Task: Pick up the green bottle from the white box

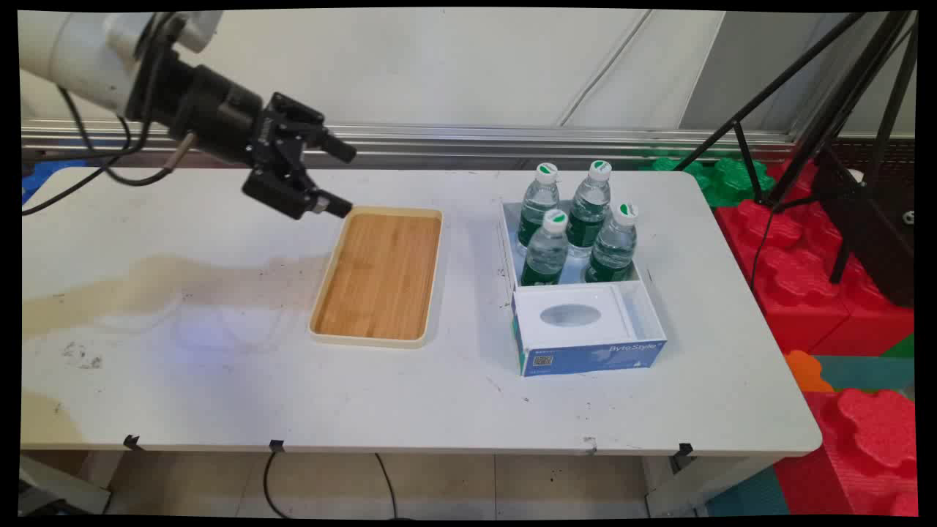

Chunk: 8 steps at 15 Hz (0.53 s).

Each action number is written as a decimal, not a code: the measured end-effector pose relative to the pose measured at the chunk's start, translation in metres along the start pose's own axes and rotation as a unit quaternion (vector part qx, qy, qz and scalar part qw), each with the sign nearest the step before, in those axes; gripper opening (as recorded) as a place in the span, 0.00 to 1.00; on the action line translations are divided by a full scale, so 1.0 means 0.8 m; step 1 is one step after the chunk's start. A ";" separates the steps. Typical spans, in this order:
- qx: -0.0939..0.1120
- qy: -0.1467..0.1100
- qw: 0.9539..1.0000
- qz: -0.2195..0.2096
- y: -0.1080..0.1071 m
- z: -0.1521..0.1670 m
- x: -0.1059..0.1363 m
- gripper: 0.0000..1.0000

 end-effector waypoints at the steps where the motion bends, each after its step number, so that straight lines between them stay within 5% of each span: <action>1: 0.000 0.002 1.000 0.002 -0.003 0.006 0.005 1.00; 8: 0.019 0.016 1.000 0.010 -0.045 0.061 0.042 1.00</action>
